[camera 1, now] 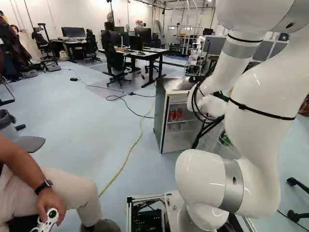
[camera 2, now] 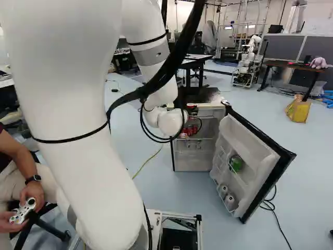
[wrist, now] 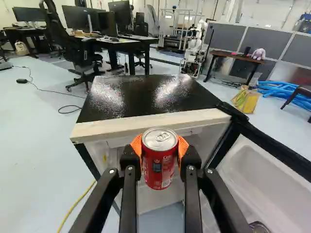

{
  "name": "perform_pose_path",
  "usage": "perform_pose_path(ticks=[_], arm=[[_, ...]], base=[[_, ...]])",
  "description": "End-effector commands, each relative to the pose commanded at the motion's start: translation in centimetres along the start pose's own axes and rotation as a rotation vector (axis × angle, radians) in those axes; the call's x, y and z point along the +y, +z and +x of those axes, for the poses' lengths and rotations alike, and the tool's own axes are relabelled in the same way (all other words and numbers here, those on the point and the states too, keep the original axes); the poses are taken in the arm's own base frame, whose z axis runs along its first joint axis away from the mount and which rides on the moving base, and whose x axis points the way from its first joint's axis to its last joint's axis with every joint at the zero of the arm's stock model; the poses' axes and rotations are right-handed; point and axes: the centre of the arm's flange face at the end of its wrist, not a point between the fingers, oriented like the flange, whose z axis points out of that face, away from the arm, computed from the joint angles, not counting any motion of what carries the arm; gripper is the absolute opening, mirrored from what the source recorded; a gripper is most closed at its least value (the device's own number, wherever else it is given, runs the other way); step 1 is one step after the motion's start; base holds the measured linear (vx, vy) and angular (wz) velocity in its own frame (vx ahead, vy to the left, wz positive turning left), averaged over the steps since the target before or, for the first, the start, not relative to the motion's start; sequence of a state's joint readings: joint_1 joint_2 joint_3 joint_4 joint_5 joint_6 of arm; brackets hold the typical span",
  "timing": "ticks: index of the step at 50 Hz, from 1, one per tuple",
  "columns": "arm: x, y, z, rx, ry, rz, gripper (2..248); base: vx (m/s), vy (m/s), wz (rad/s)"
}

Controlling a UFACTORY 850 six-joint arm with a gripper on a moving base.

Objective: Grab a drink from the fridge

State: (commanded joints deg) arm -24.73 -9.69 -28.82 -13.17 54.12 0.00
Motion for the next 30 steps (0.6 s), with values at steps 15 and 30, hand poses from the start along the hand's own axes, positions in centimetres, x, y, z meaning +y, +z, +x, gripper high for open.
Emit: perform_pose_path(ticks=[15,30], arm=[[0.0,0.5,1.4,0.0,-0.009,0.002,91],[-0.1,1.0,2.8,0.001,-0.018,0.004,91]], base=[[0.0,0.0,0.0],[0.0,0.0,0.0]])
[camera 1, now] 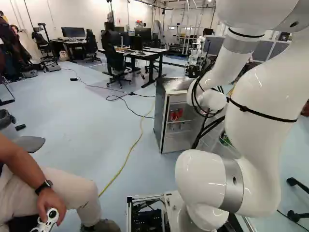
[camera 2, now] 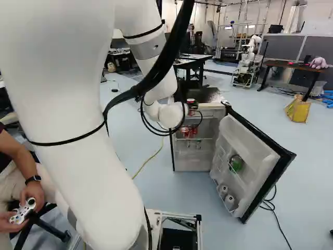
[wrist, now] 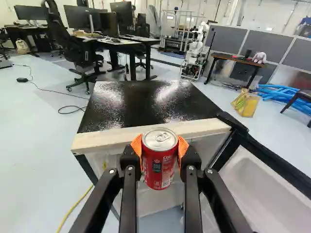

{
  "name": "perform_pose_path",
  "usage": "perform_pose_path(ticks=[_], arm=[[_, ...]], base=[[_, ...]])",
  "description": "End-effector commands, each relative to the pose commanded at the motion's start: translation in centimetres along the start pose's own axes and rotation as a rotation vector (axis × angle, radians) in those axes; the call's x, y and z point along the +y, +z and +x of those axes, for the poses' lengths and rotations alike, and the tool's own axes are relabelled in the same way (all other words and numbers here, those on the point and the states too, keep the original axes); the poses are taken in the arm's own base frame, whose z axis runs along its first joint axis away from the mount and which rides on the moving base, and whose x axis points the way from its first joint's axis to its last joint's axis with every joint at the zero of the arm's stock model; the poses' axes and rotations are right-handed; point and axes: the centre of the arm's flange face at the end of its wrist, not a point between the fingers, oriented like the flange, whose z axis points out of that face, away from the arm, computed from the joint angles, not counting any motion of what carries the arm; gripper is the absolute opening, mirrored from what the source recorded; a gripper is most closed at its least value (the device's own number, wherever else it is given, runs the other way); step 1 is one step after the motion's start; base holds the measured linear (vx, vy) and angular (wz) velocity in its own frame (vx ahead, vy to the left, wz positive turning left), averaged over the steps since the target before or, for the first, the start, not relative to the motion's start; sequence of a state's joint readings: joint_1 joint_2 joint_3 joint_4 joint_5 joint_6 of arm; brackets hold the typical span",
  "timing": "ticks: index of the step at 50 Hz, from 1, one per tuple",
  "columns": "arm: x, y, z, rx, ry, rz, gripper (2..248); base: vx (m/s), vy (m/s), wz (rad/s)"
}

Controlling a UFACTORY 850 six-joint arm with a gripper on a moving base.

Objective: Grab a drink from the fridge

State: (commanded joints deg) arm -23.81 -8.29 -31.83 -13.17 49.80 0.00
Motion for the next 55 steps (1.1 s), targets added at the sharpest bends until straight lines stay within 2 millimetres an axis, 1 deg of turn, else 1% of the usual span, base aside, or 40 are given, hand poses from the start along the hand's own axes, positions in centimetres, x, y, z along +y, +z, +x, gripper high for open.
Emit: perform_pose_path(ticks=[47,55], arm=[[0.0,2.0,4.7,-0.002,-0.027,0.006,91],[-0.1,2.6,5.1,-0.009,-0.03,0.009,91]], base=[[0.0,0.0,0.0],[0.0,0.0,0.0]])
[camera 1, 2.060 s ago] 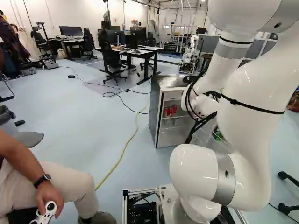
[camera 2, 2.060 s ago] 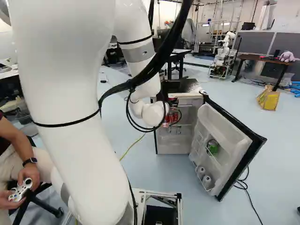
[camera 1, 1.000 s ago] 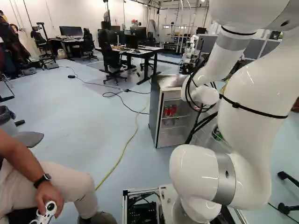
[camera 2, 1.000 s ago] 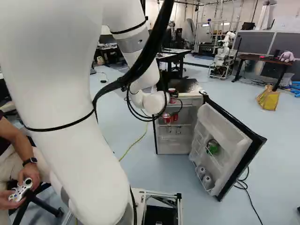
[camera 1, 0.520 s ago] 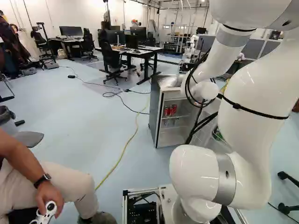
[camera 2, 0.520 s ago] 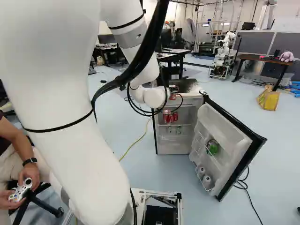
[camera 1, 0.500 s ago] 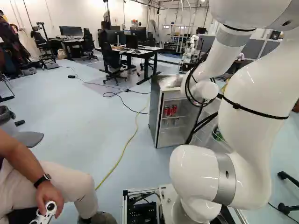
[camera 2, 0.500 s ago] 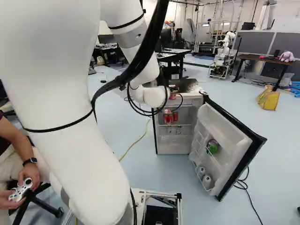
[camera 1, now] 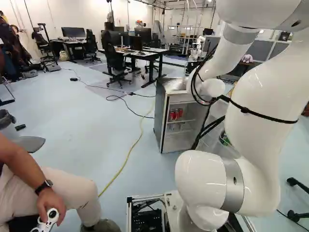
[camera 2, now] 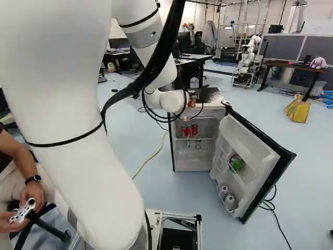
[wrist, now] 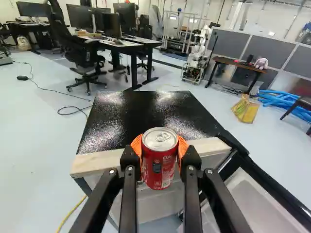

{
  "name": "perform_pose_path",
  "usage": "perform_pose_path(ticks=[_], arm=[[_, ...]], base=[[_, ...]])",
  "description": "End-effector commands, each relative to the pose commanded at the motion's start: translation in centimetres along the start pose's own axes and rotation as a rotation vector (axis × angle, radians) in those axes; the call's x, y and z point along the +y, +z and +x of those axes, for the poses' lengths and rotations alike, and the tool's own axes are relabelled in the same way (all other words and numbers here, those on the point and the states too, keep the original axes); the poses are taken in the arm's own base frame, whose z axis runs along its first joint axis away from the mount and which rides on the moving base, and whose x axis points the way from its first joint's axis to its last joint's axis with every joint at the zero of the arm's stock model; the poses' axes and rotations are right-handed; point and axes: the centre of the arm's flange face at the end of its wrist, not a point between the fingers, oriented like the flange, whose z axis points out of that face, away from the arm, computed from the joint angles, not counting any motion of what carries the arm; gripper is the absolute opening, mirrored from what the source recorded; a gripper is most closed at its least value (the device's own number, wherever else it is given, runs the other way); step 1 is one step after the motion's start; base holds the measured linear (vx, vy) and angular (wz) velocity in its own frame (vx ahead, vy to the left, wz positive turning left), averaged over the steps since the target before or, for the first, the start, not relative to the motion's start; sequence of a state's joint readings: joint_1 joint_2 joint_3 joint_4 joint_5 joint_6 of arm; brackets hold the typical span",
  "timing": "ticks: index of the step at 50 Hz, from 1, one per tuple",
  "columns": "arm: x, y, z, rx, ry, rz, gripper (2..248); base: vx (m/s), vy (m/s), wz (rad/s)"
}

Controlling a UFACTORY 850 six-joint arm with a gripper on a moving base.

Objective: Grab a drink from the fridge

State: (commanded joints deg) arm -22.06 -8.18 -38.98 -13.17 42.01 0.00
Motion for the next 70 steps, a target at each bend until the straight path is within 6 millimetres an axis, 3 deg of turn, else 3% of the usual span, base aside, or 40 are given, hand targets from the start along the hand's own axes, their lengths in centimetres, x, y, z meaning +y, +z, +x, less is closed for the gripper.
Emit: perform_pose_path(ticks=[70], arm=[[-0.6,6.4,1.8,0.021,-0.014,0.029,91]], base=[[0.0,0.0,0.0]])
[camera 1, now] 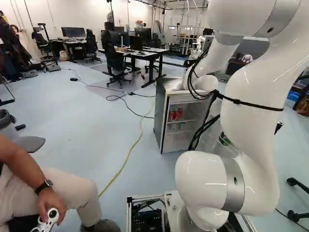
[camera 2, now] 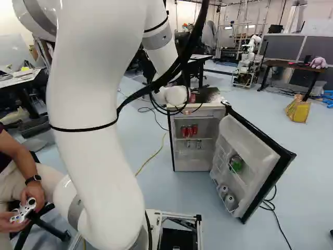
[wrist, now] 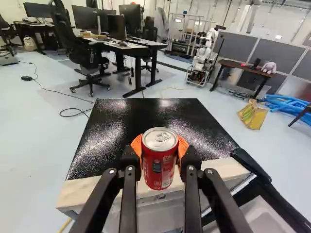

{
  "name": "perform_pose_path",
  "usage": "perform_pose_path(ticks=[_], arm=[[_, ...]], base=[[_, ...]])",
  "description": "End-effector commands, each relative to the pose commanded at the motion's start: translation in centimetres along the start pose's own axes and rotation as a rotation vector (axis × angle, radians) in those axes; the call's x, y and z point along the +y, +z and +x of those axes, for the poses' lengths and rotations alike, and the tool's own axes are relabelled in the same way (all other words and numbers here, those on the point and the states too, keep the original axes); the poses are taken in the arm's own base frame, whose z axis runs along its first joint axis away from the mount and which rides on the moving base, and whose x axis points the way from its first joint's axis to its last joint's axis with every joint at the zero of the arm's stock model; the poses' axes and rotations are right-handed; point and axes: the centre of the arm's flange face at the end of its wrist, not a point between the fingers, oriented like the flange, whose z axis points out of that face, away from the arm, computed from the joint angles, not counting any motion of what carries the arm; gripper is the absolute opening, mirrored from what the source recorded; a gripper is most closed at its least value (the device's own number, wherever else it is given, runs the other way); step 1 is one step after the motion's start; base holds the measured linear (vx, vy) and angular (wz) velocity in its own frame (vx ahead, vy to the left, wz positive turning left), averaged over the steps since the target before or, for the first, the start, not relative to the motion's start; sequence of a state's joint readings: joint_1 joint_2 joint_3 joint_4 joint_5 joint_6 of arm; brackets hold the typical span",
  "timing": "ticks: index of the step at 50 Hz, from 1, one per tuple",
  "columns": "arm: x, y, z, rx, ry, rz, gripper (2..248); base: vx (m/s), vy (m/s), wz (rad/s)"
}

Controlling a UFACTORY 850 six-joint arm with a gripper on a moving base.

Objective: Grab a drink from the fridge

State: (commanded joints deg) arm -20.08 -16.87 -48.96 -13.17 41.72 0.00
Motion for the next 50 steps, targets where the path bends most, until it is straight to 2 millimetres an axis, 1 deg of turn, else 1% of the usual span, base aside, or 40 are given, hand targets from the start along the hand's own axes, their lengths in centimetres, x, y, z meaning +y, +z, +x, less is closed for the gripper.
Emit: perform_pose_path(ticks=[50], arm=[[0.1,2.9,0.6,0.014,0.032,-0.023,91]], base=[[0.0,0.0,0.0]])
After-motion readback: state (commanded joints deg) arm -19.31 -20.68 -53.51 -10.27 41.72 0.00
